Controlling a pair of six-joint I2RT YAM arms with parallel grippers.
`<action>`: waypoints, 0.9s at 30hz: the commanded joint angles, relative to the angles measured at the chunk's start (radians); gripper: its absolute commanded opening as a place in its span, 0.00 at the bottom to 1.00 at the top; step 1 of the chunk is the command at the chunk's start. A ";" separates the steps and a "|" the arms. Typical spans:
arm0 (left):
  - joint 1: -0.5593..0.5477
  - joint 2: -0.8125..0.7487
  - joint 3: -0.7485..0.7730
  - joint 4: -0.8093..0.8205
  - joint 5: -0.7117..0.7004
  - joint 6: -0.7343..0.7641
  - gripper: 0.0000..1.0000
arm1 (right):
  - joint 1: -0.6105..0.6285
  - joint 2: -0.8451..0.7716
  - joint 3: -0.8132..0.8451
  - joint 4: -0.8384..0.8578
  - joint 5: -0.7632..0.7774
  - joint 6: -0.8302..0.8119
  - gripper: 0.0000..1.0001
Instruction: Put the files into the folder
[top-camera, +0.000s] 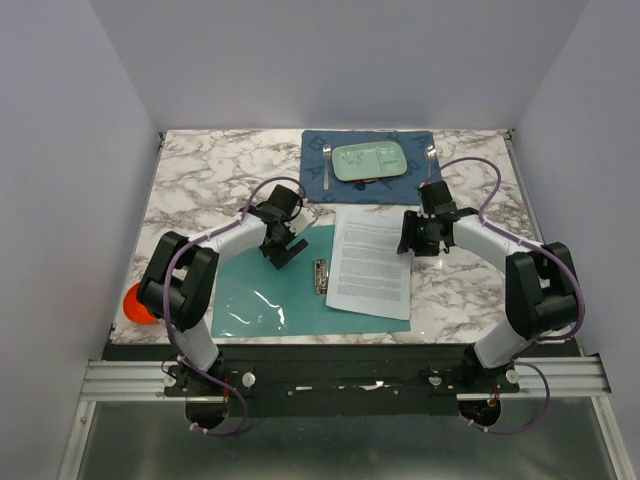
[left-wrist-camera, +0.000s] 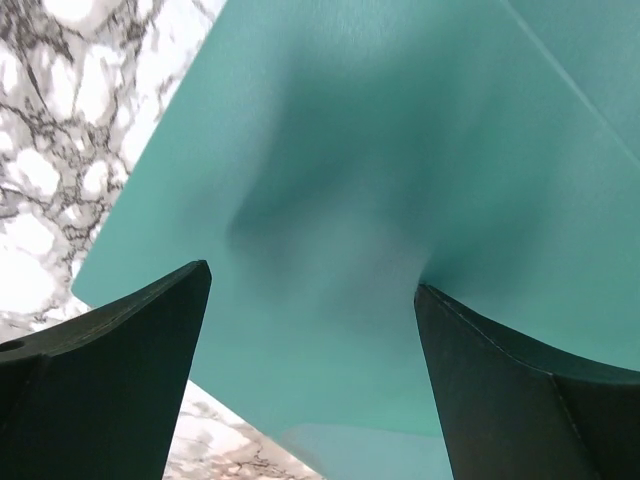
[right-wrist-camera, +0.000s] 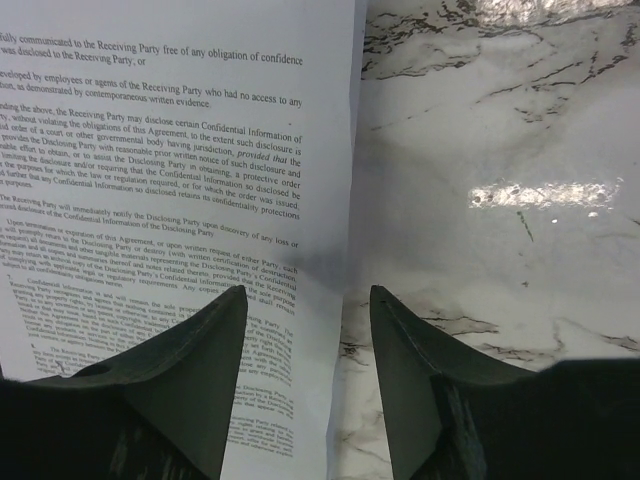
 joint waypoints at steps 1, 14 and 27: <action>-0.036 0.040 0.015 0.035 -0.051 -0.025 0.98 | -0.011 0.010 -0.031 0.052 -0.057 -0.009 0.56; -0.095 0.094 0.057 0.037 -0.082 -0.039 0.98 | -0.009 -0.033 -0.086 0.089 -0.077 0.013 0.13; -0.132 0.080 0.060 0.026 -0.064 -0.066 0.98 | -0.009 -0.162 -0.100 0.090 -0.140 0.054 0.01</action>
